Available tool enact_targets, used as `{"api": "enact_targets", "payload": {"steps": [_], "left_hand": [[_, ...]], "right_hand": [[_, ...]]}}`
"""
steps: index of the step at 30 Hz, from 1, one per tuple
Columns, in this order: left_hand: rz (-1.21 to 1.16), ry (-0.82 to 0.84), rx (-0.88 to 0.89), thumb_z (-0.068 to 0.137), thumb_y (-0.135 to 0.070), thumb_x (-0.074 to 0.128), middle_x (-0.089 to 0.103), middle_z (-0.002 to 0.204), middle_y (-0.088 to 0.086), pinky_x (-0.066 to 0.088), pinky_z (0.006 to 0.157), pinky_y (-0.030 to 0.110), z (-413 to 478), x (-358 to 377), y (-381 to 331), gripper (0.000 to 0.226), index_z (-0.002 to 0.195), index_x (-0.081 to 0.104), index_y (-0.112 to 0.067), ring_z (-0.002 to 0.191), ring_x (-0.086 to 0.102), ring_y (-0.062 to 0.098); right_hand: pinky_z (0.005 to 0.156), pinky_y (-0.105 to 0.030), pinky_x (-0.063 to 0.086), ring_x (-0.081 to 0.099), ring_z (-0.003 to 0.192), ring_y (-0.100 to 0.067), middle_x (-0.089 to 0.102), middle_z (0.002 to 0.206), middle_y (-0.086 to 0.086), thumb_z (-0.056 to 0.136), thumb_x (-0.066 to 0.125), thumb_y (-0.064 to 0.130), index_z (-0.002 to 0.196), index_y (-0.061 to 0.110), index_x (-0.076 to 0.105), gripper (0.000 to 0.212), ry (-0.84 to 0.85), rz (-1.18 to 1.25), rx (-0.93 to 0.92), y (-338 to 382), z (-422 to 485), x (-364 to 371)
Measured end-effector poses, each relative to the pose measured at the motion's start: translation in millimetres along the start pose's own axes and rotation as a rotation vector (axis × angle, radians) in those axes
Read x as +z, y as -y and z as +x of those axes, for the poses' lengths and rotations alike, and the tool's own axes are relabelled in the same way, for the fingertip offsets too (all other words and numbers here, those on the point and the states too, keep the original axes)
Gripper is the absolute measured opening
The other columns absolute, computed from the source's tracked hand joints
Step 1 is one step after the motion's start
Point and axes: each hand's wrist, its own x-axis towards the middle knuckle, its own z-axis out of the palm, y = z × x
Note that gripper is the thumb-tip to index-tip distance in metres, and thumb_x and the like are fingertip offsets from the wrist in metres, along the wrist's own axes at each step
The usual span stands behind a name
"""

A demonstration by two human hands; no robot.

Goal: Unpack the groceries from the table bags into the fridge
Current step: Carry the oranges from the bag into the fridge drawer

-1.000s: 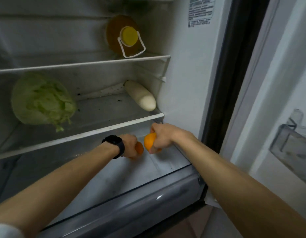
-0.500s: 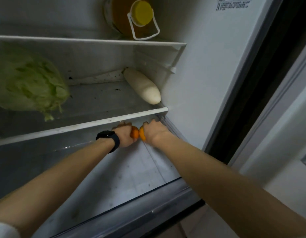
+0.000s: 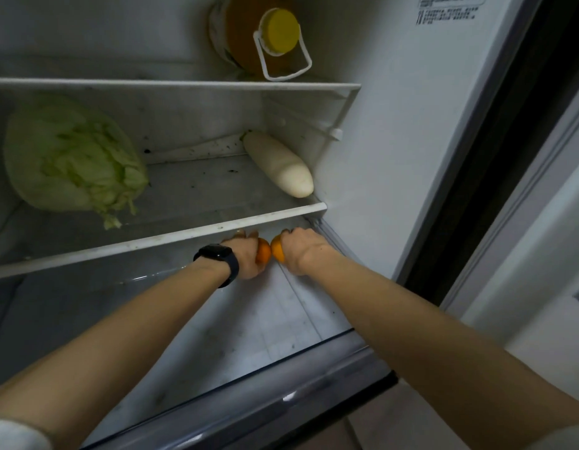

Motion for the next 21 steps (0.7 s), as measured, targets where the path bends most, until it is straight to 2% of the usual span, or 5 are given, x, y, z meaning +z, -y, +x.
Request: {"api": "enact_targets", "payload": {"steps": [2,6,9,14,21], "left_hand": [[0.06,0.015,-0.005,0.092,-0.049,0.054,0.031,0.156,0.014,0.043,0.104,0.045,-11.3,-6.6,-3.3,0.073,0.153,0.025,-0.02,0.136,0.043,0.035],[0.195,0.064,0.023,0.093,-0.045,0.052,0.061,0.122,0.011,0.052,0.086,0.04,-45.4,-23.2,-14.0,0.039,0.124,0.052,-0.021,0.104,0.061,0.031],[0.294,0.086,-0.026,0.093,-0.049,0.055,0.062,0.125,0.01,0.052,0.092,0.04,-79.5,-35.3,-24.8,0.046,0.128,0.054,-0.019,0.11,0.061,0.03],[0.24,-0.025,-0.049,0.093,-0.048,0.055,0.064,0.125,0.009,0.052,0.094,0.038,-134.2,-47.6,-45.4,0.047,0.128,0.061,-0.017,0.112,0.061,0.028],[-0.049,-0.44,0.005,0.091,-0.05,0.057,0.06,0.136,0.001,0.049,0.097,0.038,-247.0,-44.5,-89.7,0.046,0.134,0.057,-0.033,0.122,0.056,0.023]], "right_hand": [[0.093,-0.04,0.049,0.056,0.122,-0.035,0.053,0.134,-0.016,0.097,0.055,0.013,0.134,0.005,0.049,0.038,0.018,-0.017,-0.031,-1.2,-7.6,-3.4],[0.084,-0.034,0.048,0.06,0.115,-0.032,0.06,0.127,-0.015,0.098,0.052,0.017,0.125,0.009,0.06,0.03,0.034,-0.028,-0.066,-8.1,-37.5,-19.1],[0.083,-0.034,0.05,0.061,0.111,-0.033,0.059,0.125,-0.015,0.094,0.052,0.02,0.118,0.009,0.062,0.029,0.116,-0.038,-0.063,-11.5,-64.7,-23.8],[0.099,-0.04,0.051,0.059,0.114,-0.028,0.06,0.128,-0.004,0.087,0.061,0.045,0.129,0.024,0.062,0.047,0.171,0.018,-0.143,-16.4,-122.0,-39.6],[0.097,-0.026,0.047,0.059,0.116,-0.009,0.066,0.127,0.008,0.095,0.06,0.039,0.129,0.034,0.064,0.035,-0.343,0.765,-0.4,-51.7,-262.3,-71.3]]}}
